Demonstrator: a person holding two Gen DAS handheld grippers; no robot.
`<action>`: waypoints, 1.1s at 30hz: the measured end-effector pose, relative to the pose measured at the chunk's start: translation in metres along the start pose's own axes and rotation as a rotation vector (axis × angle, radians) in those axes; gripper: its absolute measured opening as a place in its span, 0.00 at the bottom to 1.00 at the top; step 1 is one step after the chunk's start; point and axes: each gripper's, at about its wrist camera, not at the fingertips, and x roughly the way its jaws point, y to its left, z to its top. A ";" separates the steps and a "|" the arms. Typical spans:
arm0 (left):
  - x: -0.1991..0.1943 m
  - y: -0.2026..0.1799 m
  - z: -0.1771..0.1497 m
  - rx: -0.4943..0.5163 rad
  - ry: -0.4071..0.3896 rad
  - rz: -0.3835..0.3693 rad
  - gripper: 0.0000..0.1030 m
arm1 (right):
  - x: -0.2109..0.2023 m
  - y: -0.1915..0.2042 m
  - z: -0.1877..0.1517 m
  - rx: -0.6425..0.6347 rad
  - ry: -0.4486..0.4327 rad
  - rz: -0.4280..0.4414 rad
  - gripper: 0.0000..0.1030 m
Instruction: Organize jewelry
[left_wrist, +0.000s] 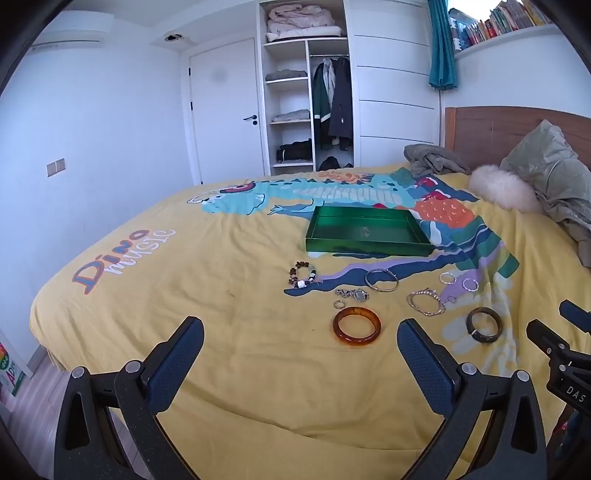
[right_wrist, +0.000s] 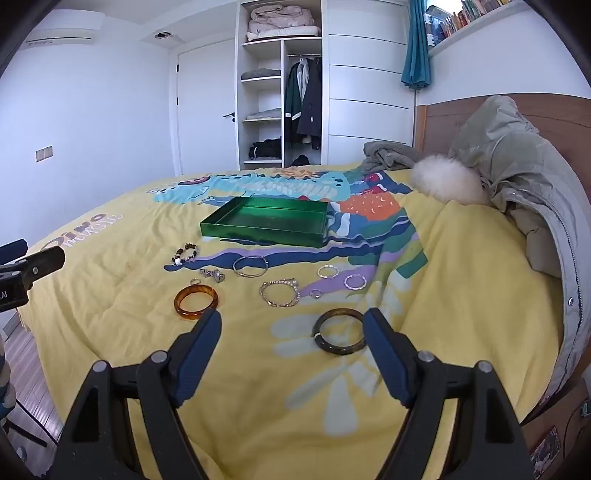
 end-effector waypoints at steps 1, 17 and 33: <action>0.000 0.000 0.000 0.001 -0.001 -0.001 1.00 | 0.000 0.000 0.000 0.002 0.000 0.000 0.76; 0.006 -0.004 -0.002 0.013 0.005 -0.001 1.00 | 0.013 0.003 -0.004 -0.003 0.016 0.000 0.76; 0.014 -0.004 -0.005 0.011 0.017 -0.001 1.00 | 0.015 0.003 -0.008 -0.004 0.026 0.010 0.76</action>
